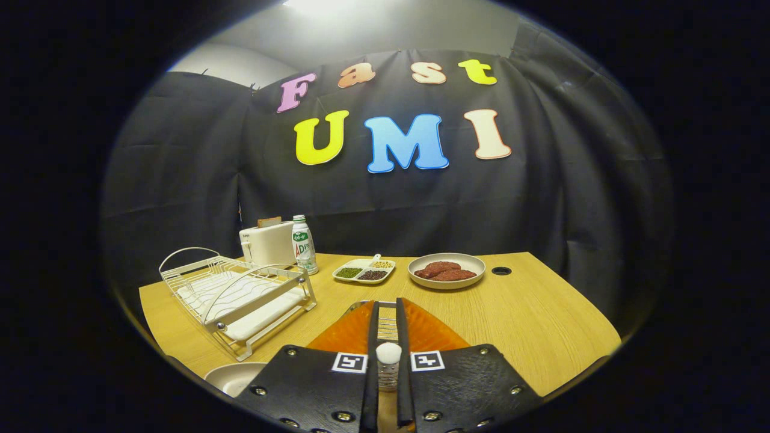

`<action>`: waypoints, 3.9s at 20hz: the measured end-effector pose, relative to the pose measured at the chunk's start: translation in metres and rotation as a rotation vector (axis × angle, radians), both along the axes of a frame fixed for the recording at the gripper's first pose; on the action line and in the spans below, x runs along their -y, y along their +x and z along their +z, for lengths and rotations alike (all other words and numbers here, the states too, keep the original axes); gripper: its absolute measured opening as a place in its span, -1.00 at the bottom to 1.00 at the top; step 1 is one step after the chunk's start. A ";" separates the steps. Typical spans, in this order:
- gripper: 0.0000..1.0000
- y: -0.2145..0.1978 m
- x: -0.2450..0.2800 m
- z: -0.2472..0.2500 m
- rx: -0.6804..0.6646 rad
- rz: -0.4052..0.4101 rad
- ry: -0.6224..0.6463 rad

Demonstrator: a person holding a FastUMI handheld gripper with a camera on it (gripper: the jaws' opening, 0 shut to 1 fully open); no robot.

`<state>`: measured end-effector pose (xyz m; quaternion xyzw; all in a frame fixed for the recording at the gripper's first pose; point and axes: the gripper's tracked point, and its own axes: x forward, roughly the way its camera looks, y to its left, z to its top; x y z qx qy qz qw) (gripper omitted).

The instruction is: Take the plate from the dish rack, then take the spoon from the basket and place it into the plate.

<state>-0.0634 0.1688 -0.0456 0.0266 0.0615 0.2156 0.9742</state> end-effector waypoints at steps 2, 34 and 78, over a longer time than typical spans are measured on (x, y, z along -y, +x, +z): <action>-0.76 -0.004 0.000 0.009 -0.002 -0.006 -0.028; -0.77 -0.127 -0.019 0.105 -0.152 0.022 -0.234; 0.91 -0.053 0.068 0.233 0.140 -0.319 -0.019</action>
